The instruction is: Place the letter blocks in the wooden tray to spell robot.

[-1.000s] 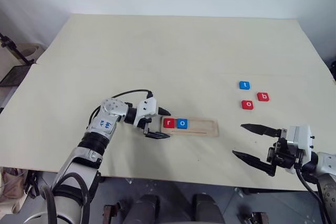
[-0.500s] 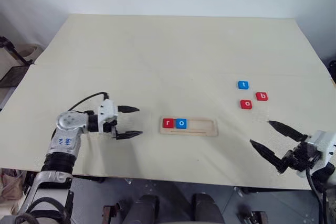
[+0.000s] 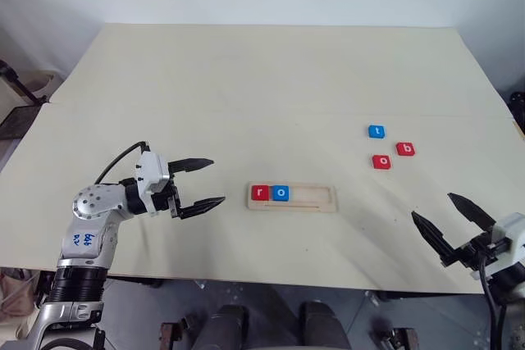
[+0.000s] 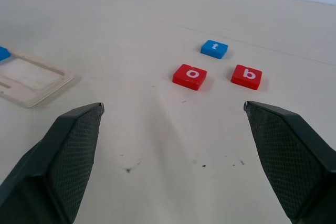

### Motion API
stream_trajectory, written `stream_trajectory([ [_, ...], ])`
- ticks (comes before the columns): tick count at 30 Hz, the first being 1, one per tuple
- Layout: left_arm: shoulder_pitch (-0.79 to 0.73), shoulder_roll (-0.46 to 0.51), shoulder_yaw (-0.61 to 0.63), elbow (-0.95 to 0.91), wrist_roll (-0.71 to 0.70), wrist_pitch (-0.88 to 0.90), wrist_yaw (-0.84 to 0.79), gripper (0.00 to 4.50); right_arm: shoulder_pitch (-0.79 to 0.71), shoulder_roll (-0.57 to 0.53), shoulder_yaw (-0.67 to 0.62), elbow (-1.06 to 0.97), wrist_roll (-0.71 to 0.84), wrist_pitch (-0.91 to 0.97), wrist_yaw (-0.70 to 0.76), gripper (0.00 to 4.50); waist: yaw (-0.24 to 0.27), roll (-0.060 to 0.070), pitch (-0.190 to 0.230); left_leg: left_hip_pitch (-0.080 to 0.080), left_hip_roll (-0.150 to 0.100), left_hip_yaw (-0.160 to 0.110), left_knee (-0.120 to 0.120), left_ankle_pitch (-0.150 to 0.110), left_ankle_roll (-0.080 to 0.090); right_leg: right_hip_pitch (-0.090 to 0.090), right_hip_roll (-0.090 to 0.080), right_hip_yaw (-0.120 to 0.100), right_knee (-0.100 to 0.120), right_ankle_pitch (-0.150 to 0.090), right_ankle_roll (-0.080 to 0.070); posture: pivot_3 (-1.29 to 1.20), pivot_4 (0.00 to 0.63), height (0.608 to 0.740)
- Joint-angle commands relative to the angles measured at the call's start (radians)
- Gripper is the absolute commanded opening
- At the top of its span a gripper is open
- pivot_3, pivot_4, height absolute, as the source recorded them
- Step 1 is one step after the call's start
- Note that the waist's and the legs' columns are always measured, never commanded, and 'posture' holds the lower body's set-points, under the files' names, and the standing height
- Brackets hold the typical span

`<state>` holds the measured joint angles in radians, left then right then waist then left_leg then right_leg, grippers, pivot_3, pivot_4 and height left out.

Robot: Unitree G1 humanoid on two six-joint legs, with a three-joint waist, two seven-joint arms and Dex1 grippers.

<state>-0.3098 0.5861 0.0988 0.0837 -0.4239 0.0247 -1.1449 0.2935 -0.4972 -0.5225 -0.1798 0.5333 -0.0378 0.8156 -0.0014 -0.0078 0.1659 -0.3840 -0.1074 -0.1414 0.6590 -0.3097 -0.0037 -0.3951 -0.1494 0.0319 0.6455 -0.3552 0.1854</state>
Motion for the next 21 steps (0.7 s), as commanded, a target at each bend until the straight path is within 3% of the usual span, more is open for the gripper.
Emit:
stream_trajectory([
  [1,-0.002,0.007,-0.005,-0.044,-0.004,-0.004,-0.002,4.45,-0.041,-0.024,-0.001,-0.078,0.023,0.059,-0.062,4.5,-0.002,0.001,0.0,0.0,0.0,0.0,0.0,0.0,0.0,0.0,0.0,0.0,0.0,0.0,0.0,0.0,0.15,0.74],
  [4,-0.02,-0.004,-0.016,-0.047,0.01,-0.025,0.011,4.45,-0.095,-0.067,-0.002,-0.127,0.035,0.242,-0.194,4.5,0.0,0.001,0.0,0.0,0.0,0.0,0.0,0.0,0.0,0.0,0.0,0.0,0.0,0.0,0.0,0.0,0.15,0.74],
  [9,-0.039,-0.02,-0.033,-0.053,0.011,-0.027,0.028,4.45,-0.197,-0.115,0.021,-0.174,0.069,0.44,-0.298,4.5,0.002,0.001,0.0,0.0,0.0,0.0,0.0,0.0,0.0,0.0,0.0,0.0,0.0,0.0,0.0,0.0,0.15,0.74],
  [15,-0.035,-0.032,-0.063,-0.074,0.019,-0.005,0.045,4.45,-0.375,-0.18,0.091,-0.133,0.016,0.71,-0.462,4.5,-0.003,0.001,0.0,0.0,0.0,0.001,0.0,0.0,0.0,0.0,0.0,0.001,-0.001,0.0,0.0,0.0,0.15,0.74],
  [21,-0.049,-0.04,-0.081,-0.06,0.03,-0.011,0.056,4.45,-0.506,-0.219,0.13,-0.068,0.025,0.851,-0.463,4.5,-0.001,0.001,0.001,-0.001,0.0,0.001,0.0,0.0,0.0,-0.001,0.0,0.0,-0.001,0.0,0.0,0.0,0.15,0.74],
])
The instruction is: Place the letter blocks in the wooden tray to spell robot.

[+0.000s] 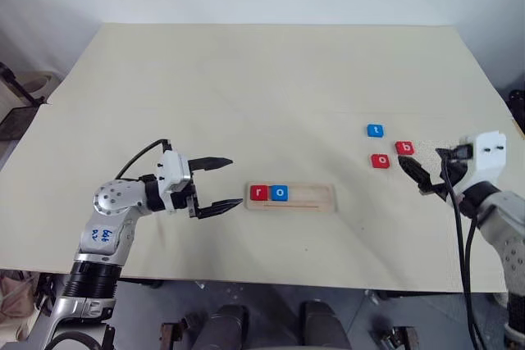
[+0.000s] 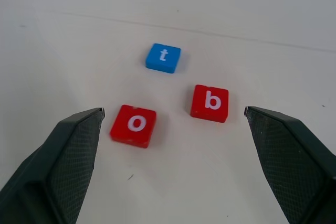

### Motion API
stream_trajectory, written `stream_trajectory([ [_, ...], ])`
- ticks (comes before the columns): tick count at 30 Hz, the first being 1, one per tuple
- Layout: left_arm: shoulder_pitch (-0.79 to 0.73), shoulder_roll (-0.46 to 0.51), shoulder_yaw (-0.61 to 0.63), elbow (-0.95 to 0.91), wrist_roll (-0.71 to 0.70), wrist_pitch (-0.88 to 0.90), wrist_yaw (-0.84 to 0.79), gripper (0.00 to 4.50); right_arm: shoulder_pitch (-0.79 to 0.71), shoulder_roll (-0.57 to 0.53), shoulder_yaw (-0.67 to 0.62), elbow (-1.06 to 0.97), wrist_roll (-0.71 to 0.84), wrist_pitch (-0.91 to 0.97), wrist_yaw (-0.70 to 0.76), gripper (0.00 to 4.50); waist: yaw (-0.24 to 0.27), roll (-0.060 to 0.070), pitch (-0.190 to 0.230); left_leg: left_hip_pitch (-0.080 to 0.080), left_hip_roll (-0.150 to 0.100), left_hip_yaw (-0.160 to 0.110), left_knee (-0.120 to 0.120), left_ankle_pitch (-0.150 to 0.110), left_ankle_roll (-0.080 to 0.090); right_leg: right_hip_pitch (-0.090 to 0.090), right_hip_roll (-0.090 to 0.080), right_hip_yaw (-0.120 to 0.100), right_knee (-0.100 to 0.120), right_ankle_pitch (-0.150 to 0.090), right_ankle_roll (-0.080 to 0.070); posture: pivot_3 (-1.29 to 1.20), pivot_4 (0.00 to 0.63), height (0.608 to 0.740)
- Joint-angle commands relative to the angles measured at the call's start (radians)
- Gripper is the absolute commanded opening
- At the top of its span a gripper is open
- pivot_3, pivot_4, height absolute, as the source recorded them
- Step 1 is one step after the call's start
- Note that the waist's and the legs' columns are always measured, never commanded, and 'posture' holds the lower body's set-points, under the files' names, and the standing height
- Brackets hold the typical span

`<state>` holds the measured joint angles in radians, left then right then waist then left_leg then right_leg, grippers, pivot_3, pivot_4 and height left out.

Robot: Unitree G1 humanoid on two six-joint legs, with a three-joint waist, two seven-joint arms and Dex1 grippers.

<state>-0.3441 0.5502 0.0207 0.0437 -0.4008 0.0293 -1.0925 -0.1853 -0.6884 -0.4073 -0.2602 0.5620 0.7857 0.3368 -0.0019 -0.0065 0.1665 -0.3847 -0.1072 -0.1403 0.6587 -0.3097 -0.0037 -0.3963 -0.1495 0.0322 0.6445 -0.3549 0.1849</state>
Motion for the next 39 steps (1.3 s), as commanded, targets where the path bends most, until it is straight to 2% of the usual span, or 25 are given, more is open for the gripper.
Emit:
stream_trajectory([
  [1,-0.018,-0.005,-0.008,-0.016,0.01,-0.02,0.0,4.45,-0.038,-0.034,0.025,0.025,-0.017,0.03,0.018,4.5,0.0,0.0,0.0,0.0,0.0,0.0,0.0,0.0,0.0,0.0,0.0,0.0,0.0,0.0,0.0,0.0,0.15,0.74],
  [13,-0.039,-0.02,-0.025,0.009,0.029,-0.052,-0.01,4.45,-0.188,-0.002,0.124,0.162,-0.093,0.047,0.01,4.5,-0.003,0.0,0.0,-0.001,0.0,0.0,0.0,0.0,0.0,-0.001,0.0,0.0,0.0,0.0,0.0,0.0,0.15,0.74],
  [28,-0.041,-0.026,-0.024,0.01,0.033,-0.058,-0.007,4.45,-0.24,0.021,0.125,0.217,-0.134,0.05,0.001,4.5,-0.002,0.0,0.0,-0.001,0.0,0.0,0.0,0.0,0.0,-0.001,0.0,0.0,0.0,0.0,0.0,0.0,0.15,0.74],
  [39,-0.048,-0.034,-0.032,0.028,0.047,-0.074,-0.003,4.45,-0.466,0.009,0.185,0.53,-0.24,0.121,-0.034,4.5,-0.005,0.0,0.0,-0.001,0.0,0.001,0.0,0.0,0.0,-0.002,0.0,0.0,0.0,0.0,0.0,0.0,0.15,0.74],
])
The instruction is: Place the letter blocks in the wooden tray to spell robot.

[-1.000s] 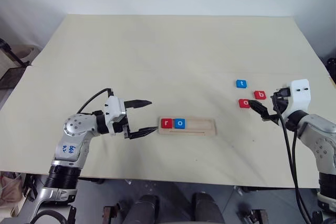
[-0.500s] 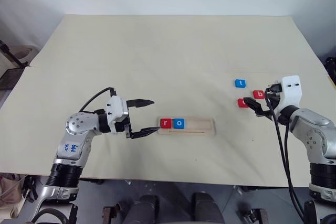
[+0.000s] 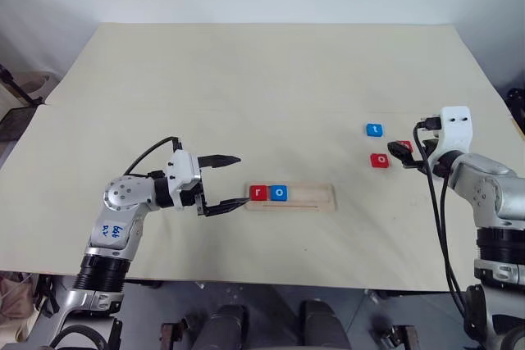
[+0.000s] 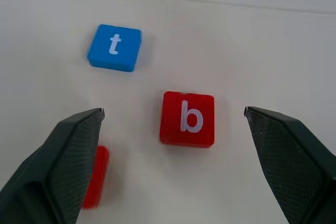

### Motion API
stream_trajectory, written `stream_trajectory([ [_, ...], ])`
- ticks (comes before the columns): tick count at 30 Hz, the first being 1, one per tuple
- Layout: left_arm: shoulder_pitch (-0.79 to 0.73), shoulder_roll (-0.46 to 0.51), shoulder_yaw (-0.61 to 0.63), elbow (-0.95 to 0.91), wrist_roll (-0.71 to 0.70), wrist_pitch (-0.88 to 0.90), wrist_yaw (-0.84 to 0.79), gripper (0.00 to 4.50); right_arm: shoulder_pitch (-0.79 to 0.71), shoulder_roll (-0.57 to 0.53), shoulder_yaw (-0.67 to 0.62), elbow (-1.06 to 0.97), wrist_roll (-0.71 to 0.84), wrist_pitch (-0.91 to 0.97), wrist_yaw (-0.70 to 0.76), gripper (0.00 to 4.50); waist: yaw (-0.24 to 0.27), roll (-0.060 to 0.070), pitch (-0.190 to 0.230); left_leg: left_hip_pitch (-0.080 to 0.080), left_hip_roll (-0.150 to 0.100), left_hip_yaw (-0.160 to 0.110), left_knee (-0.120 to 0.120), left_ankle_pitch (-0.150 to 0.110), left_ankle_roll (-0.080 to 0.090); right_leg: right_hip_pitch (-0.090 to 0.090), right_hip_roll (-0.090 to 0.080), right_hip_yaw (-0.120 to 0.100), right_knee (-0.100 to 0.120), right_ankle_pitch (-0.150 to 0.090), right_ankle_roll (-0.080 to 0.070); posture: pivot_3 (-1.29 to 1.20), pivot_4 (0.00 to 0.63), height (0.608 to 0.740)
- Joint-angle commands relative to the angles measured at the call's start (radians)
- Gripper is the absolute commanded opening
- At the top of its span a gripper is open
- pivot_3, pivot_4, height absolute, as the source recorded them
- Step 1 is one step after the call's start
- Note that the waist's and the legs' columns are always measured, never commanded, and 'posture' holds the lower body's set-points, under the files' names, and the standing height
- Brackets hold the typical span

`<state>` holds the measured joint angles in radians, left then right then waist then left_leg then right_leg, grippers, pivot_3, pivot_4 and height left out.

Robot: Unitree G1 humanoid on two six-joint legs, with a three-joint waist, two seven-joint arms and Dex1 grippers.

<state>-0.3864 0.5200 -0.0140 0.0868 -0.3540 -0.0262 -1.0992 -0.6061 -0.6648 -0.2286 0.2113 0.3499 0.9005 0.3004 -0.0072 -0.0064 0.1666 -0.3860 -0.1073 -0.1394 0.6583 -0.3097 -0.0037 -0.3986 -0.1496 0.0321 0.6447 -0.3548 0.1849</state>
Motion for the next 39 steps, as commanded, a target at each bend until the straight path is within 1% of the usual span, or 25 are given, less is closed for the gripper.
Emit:
stream_trajectory([
  [1,-0.006,-0.005,0.002,-0.015,0.001,-0.02,0.005,4.45,-0.064,-0.013,0.012,0.092,-0.036,0.009,0.002,4.5,0.0,0.0,0.0,0.0,0.0,0.0,0.0,0.0,0.0,0.0,0.0,0.0,0.0,0.0,0.0,0.0,0.15,0.74],
  [6,0.001,-0.01,0.004,-0.024,0.004,-0.025,0.018,4.45,-0.113,-0.011,0.043,0.195,-0.068,-0.013,0.028,4.5,-0.001,0.0,0.0,-0.001,0.0,0.0,0.0,0.0,0.0,0.0,0.0,0.0,0.0,0.0,0.0,0.0,0.15,0.74],
  [7,0.004,-0.01,0.005,-0.027,0.004,-0.025,0.02,4.49,-0.119,-0.01,0.046,0.209,-0.075,-0.019,0.031,4.31,-0.002,0.0,0.0,-0.001,0.0,0.0,0.0,0.0,0.0,0.0,0.0,0.0,0.0,0.0,0.0,0.0,0.15,0.74],
  [9,0.011,-0.01,0.007,-0.033,0.003,-0.027,0.024,4.5,-0.128,-0.007,0.052,0.231,-0.081,-0.033,0.047,3.88,-0.004,0.0,0.0,-0.001,0.0,0.0,0.0,0.0,0.0,0.0,0.0,0.0,0.0,0.0,0.0,0.0,0.15,0.74],
  [16,0.014,-0.01,0.007,-0.033,0.001,-0.031,0.031,4.5,-0.139,-0.004,0.049,0.247,-0.094,-0.033,0.055,1.5,-0.011,0.0,0.0,-0.001,0.0,0.0,0.001,0.0,0.0,0.0,0.0,0.0,0.0,0.0,0.0,0.0,0.15,0.74],
  [20,0.002,-0.016,-0.001,-0.019,0.003,-0.036,0.027,4.5,-0.132,-0.036,0.033,0.16,-0.087,0.04,0.046,1.46,-0.012,0.0,0.0,-0.001,0.0,0.0,0.001,0.0,0.0,0.0,0.0,0.0,0.0,0.0,0.0,0.0,0.15,0.74],
  [23,-0.004,-0.023,-0.01,-0.006,0.003,-0.04,0.016,4.5,-0.092,-0.067,-0.01,-0.005,-0.055,0.165,0.046,1.46,-0.009,0.0,0.0,-0.002,0.0,0.0,0.001,0.0,0.0,-0.001,0.0,0.0,0.001,0.0,0.0,0.0,0.15,0.74],
  [27,-0.014,-0.034,-0.015,0.017,0.004,-0.047,0.003,4.5,0.017,-0.065,-0.1,-0.296,0.001,0.385,0.03,1.46,-0.003,0.0,0.0,-0.004,0.0,0.0,0.001,0.0,0.0,-0.003,0.0,0.0,0.002,0.0,0.0,0.0,0.15,0.74],
  [30,-0.022,-0.036,-0.018,0.044,0.003,-0.053,-0.017,4.5,0.109,-0.004,-0.191,-0.52,0.029,0.56,0.0,1.46,-0.001,0.0,0.0,-0.004,0.0,0.0,0.001,0.0,0.0,-0.004,0.0,0.0,0.002,0.0,0.0,0.0,0.15,0.74],
  [33,-0.027,-0.037,-0.022,0.062,-0.002,-0.054,-0.038,4.5,0.22,0.113,-0.236,-0.752,0.029,0.684,-0.036,1.46,0.001,0.0,0.0,-0.004,0.0,0.001,0.001,0.0,0.0,-0.005,0.0,0.001,0.002,0.0,0.0,0.0,0.15,0.74],
  [36,-0.028,-0.038,-0.025,0.068,-0.003,-0.051,-0.051,4.5,0.279,0.233,-0.246,-0.888,0.014,0.709,-0.078,1.46,0.002,0.0,0.0,-0.004,0.0,0.001,0.001,0.0,0.0,-0.005,0.0,0.001,0.003,0.0,0.0,0.0,0.15,0.74],
  [39,-0.035,-0.033,-0.024,0.079,-0.003,-0.052,-0.067,4.5,0.342,0.332,-0.187,-0.974,-0.014,0.666,-0.131,1.46,0.003,0.0,0.0,-0.004,0.0,0.001,0.001,0.0,0.0,-0.009,-0.001,0.003,0.009,0.0,0.0,0.0,0.15,0.74],
])
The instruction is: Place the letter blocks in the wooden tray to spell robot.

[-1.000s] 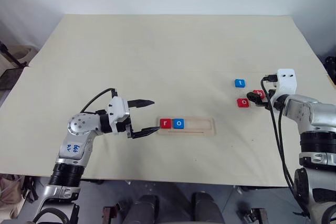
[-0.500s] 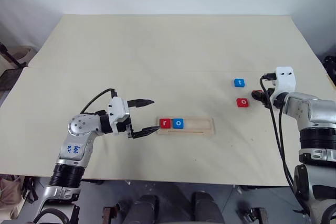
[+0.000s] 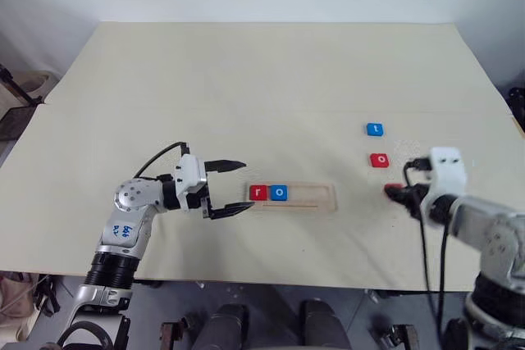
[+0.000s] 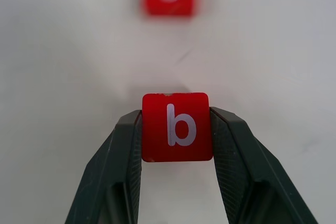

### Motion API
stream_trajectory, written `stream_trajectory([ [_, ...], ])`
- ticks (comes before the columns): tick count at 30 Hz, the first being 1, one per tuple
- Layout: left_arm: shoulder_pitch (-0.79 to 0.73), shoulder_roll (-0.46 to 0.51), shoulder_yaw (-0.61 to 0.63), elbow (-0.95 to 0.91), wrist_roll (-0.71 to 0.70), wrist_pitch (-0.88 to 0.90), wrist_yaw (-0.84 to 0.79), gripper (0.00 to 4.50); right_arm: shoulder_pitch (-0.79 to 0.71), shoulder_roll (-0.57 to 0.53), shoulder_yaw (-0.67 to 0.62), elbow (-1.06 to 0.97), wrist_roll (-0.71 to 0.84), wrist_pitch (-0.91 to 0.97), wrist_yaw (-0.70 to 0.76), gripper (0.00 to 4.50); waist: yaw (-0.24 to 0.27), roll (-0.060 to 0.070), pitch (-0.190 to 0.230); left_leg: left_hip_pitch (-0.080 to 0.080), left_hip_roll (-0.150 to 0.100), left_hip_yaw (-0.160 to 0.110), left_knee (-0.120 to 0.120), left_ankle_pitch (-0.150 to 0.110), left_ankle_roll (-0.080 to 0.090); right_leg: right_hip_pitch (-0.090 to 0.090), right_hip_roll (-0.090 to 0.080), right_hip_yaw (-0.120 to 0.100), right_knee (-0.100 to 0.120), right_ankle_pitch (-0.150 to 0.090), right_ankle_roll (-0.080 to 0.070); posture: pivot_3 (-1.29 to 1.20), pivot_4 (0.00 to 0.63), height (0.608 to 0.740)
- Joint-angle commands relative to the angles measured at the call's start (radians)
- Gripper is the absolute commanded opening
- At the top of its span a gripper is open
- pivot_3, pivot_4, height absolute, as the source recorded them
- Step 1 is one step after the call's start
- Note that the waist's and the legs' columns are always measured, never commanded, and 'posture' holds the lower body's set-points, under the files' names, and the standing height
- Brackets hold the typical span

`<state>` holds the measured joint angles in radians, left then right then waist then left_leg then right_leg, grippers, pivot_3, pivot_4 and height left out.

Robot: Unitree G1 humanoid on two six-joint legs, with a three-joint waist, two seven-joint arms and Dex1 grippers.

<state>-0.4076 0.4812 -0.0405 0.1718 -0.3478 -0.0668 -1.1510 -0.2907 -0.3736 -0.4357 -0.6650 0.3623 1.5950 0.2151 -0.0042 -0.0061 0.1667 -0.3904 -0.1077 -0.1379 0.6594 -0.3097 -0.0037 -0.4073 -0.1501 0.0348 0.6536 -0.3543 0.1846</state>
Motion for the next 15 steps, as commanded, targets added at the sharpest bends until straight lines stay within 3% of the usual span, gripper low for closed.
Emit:
stream_trajectory([
  [1,-0.017,0.006,0.004,-0.003,-0.008,-0.011,-0.018,4.5,0.041,0.06,0.037,-0.106,-0.03,-0.036,-0.055,1.46,0.0,0.0,0.0,0.0,0.0,0.0,0.0,0.0,0.0,-0.001,0.0,0.0,0.0,0.0,0.0,0.0,0.15,0.74],
  [6,-0.028,0.011,0.008,0.0,-0.006,-0.007,-0.026,4.5,0.07,0.107,0.077,-0.081,-0.051,-0.102,-0.081,1.46,-0.003,0.0,0.0,0.0,0.0,0.001,0.0,0.0,0.0,-0.001,0.0,0.0,0.0,0.0,0.0,0.0,0.15,0.74],
  [15,-0.008,0.029,0.021,-0.01,-0.005,-0.01,-0.022,4.5,0.012,0.069,0.049,-0.034,-0.016,-0.157,-0.014,4.39,-0.01,0.0,0.0,0.0,0.0,0.001,-0.001,0.0,0.0,-0.001,0.0,0.0,0.001,0.0,0.0,0.0,0.15,0.74],
])
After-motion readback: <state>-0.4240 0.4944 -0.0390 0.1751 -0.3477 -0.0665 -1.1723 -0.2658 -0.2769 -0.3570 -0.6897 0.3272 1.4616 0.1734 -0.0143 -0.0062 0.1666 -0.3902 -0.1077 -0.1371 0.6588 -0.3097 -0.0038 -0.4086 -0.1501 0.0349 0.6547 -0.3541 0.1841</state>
